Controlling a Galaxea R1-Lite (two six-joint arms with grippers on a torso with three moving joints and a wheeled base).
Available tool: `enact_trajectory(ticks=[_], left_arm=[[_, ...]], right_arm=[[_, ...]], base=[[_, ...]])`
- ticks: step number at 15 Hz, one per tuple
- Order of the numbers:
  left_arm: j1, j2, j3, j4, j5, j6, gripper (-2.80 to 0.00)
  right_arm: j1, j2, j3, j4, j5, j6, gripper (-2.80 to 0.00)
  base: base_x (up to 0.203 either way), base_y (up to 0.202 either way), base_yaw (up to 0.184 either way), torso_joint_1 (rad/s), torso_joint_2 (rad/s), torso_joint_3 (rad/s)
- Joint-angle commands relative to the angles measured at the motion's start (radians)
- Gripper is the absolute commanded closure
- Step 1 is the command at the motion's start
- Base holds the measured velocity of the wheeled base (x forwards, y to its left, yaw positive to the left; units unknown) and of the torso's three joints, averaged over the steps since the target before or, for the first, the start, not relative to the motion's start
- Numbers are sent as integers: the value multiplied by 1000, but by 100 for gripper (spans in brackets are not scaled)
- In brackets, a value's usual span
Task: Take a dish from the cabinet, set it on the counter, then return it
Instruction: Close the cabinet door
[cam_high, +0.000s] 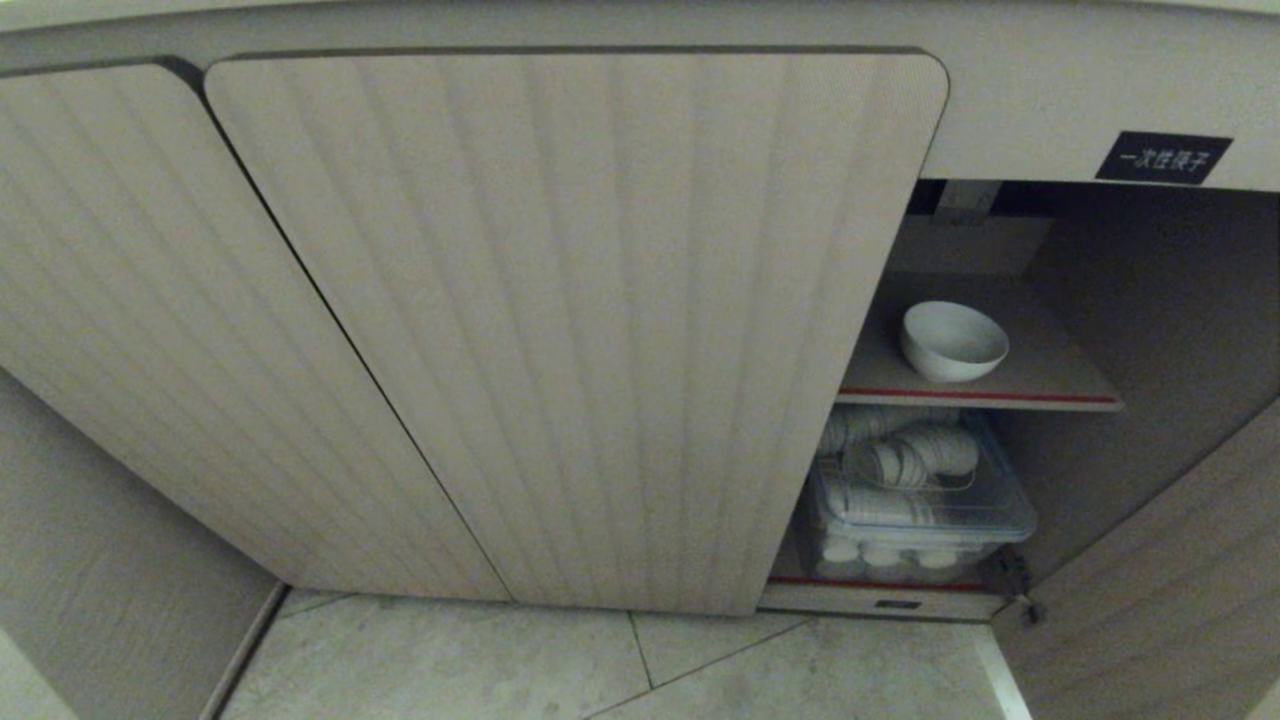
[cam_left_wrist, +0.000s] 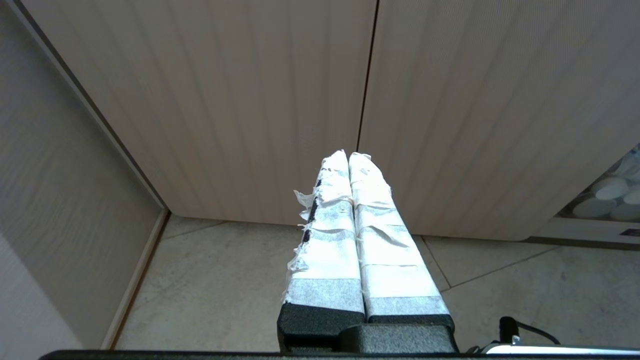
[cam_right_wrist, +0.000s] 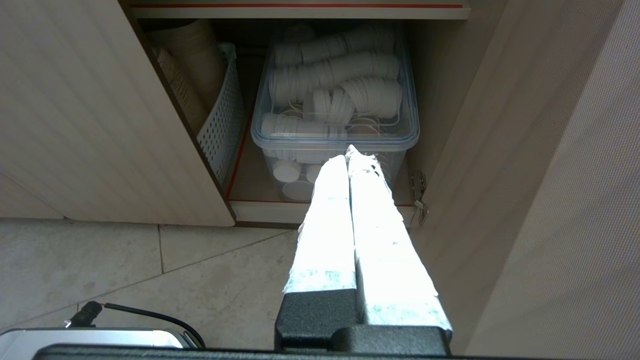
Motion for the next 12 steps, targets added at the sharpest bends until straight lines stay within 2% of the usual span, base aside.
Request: enact_trajectory(ticks=[1,11,12], left_arm=[[0,0,1,0,0,-1,0],[0,0,1,-1,0,-2,0],[0,0,1,-1,0,-2,0]], right_arm=[[0,1,0,0,0,1,0],[0,1,0,0,0,0,0],[1,1,0,0,0,0,0]], base=[[0,0,0,0,0,0],[0,0,0,0,0,0],[-126,0,-2,8,3,-1]])
